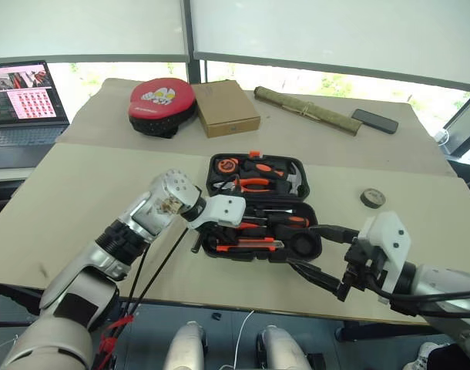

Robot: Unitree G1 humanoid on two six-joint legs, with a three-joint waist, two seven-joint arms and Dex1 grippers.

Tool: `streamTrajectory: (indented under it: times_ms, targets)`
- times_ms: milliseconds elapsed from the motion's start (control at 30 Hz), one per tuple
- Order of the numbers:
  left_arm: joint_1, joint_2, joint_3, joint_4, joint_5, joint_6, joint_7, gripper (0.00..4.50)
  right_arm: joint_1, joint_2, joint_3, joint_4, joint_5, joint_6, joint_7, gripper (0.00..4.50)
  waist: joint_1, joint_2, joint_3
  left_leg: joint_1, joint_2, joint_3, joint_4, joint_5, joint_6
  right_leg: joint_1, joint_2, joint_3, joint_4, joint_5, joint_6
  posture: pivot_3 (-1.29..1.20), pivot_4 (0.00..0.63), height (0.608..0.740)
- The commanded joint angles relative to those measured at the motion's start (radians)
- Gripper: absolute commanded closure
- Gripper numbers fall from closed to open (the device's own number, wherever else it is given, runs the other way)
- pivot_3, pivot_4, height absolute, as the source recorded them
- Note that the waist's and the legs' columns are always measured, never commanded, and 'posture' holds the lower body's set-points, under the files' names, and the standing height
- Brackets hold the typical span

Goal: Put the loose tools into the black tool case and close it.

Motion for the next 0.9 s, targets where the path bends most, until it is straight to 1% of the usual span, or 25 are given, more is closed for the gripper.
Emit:
streamTrajectory:
  times_ms: [33, 100, 200, 300, 333, 367, 400, 433, 500, 567, 600, 633, 667, 733, 800, 900]
  targets:
    - [0.019, 0.005, 0.027, 0.003, -0.022, 0.041, -0.018, 4.43, 0.009, -0.004, -0.037, -0.019, 0.002, -0.011, -0.005, 0.0, 0.0, 0.0, 0.0, 0.0, 0.0, 0.0, 0.0, 0.0, 0.0, 0.0, 0.0, 0.0, 0.0, 0.0, 0.0, 0.0, 0.15, 0.74]
    - [0.01, -0.004, 0.085, 0.008, -0.074, 0.06, -0.016, 4.43, 0.03, -0.004, -0.065, -0.019, 0.003, -0.012, -0.006, 0.0, 0.0, 0.0, 0.0, 0.0, 0.0, 0.0, 0.0, 0.0, 0.0, 0.0, 0.0, 0.0, 0.0, 0.0, 0.0, 0.0, 0.15, 0.74]
    - [-0.003, -0.027, 0.218, 0.028, -0.182, 0.074, 0.01, 4.43, 0.105, 0.011, -0.164, -0.009, 0.006, -0.011, -0.007, 0.0, 0.001, 0.0, 0.0, -0.001, 0.0, 0.0, 0.0, 0.0, 0.0, -0.001, 0.0, 0.0, 0.0, 0.0, 0.0, 0.0, 0.15, 0.74]
    - [-0.014, -0.021, 0.316, 0.051, -0.243, 0.087, 0.029, 3.71, 0.203, 0.043, -0.312, 0.024, 0.023, 0.001, -0.003, 0.0, 0.005, 0.0, 0.0, -0.002, 0.0, 0.0, 0.0, 0.0, 0.0, -0.002, 0.0, -0.001, 0.0, 0.0, 0.0, 0.0, 0.15, 0.74]
    - [-0.014, -0.009, 0.349, 0.057, -0.261, 0.077, 0.027, 3.28, 0.254, 0.054, -0.386, 0.046, 0.021, 0.007, 0.016, 0.0, 0.006, 0.0, 0.0, -0.002, 0.0, 0.0, 0.001, 0.0, 0.0, -0.001, -0.001, -0.001, 0.0, 0.0, 0.0, 0.0, 0.15, 0.74]
    - [-0.015, -0.002, 0.378, 0.058, -0.279, 0.077, 0.029, 3.01, 0.298, 0.062, -0.451, 0.067, 0.02, 0.011, 0.036, 0.0, 0.006, 0.0, 0.0, -0.002, 0.0, 0.0, 0.001, 0.0, 0.0, -0.001, -0.001, -0.001, 0.0, 0.0, 0.001, 0.0, 0.15, 0.74]
    - [-0.017, 0.001, 0.406, 0.055, -0.302, 0.091, 0.031, 2.57, 0.333, 0.068, -0.504, 0.086, 0.018, 0.012, 0.053, 0.0, 0.005, 0.0, 0.0, -0.002, 0.0, 0.0, 0.0, 0.0, 0.0, -0.001, -0.001, -0.001, 0.0, 0.0, 0.001, 0.0, 0.15, 0.74]
    - [-0.019, 0.003, 0.44, 0.047, -0.333, 0.111, 0.037, 2.24, 0.36, 0.071, -0.55, 0.109, 0.016, 0.012, 0.066, 0.0, 0.004, 0.0, 0.0, -0.002, 0.0, 0.0, 0.0, 0.0, 0.0, -0.001, -0.001, -0.001, 0.0, 0.0, 0.001, 0.0, 0.15, 0.74]
    - [-0.019, 0.005, 0.497, 0.026, -0.398, 0.156, 0.038, 1.54, 0.383, 0.067, -0.614, 0.154, 0.025, 0.014, 0.083, 0.0, 0.003, 0.0, 0.0, -0.002, 0.0, 0.0, 0.0, 0.0, 0.0, -0.001, -0.001, -0.001, 0.0, 0.0, 0.001, 0.0, 0.15, 0.74]
    - [-0.015, 0.013, 0.534, 0.008, -0.444, 0.185, 0.032, 0.84, 0.375, 0.047, -0.648, 0.205, 0.036, 0.019, 0.1, 0.0, -0.001, 0.0, 0.0, -0.001, 0.0, 0.0, 0.0, 0.0, 0.0, 0.0, -0.001, -0.001, 0.0, 0.0, 0.001, 0.0, 0.15, 0.74]
    - [-0.009, 0.026, 0.538, -0.004, -0.465, 0.208, 0.013, 0.47, 0.349, 0.029, -0.644, 0.237, 0.041, 0.027, 0.098, 0.0, -0.004, 0.0, 0.0, 0.0, 0.0, 0.0, 0.0, 0.0, 0.0, 0.0, 0.0, -0.001, 0.0, 0.0, 0.0, 0.0, 0.15, 0.74]
    - [-0.002, 0.031, 0.538, -0.02, -0.478, 0.221, 0.005, 0.2, 0.313, 0.006, -0.626, 0.273, 0.038, 0.033, 0.092, 0.0, -0.01, 0.001, 0.0, 0.0, 0.0, 0.0, 0.0, 0.0, 0.0, 0.0, 0.0, -0.001, 0.0, 0.0, 0.0, 0.0, 0.15, 0.74]
    - [0.004, 0.033, 0.535, -0.034, -0.485, 0.229, 0.007, 0.04, 0.271, -0.018, -0.596, 0.311, 0.031, 0.041, 0.085, 0.0, -0.014, 0.001, 0.0, 0.0, 0.0, 0.0, 0.0, 0.0, 0.0, 0.001, 0.0, 0.0, 0.0, 0.0, 0.0, 0.0, 0.15, 0.74]
    - [0.015, 0.029, 0.529, -0.059, -0.487, 0.224, 0.022, 0.04, 0.192, -0.061, -0.519, 0.371, 0.001, 0.049, 0.076, 0.0, -0.019, 0.001, 0.0, 0.002, 0.0, 0.0, 0.0, 0.0, 0.0, 0.002, 0.0, 0.0, -0.001, 0.0, 0.0, 0.0, 0.15, 0.74]
    - [0.028, 0.024, 0.521, -0.087, -0.487, 0.216, 0.037, 0.04, 0.084, -0.112, -0.394, 0.455, -0.066, 0.032, 0.071, 0.0, -0.021, 0.002, 0.001, 0.005, 0.0, 0.0, -0.001, 0.0, 0.0, 0.006, 0.0, 0.0, -0.002, 0.0, 0.0, 0.0, 0.15, 0.74]
    - [0.054, 0.024, 0.51, -0.146, -0.493, 0.233, 0.065, 0.04, -0.196, -0.159, -0.106, 0.686, -0.259, -0.036, 0.045, 0.0, -0.027, 0.002, 0.002, 0.009, 0.0, 0.001, -0.002, 0.0, 0.0, 0.01, 0.0, 0.0, -0.005, 0.0, 0.0, 0.0, 0.15, 0.74]
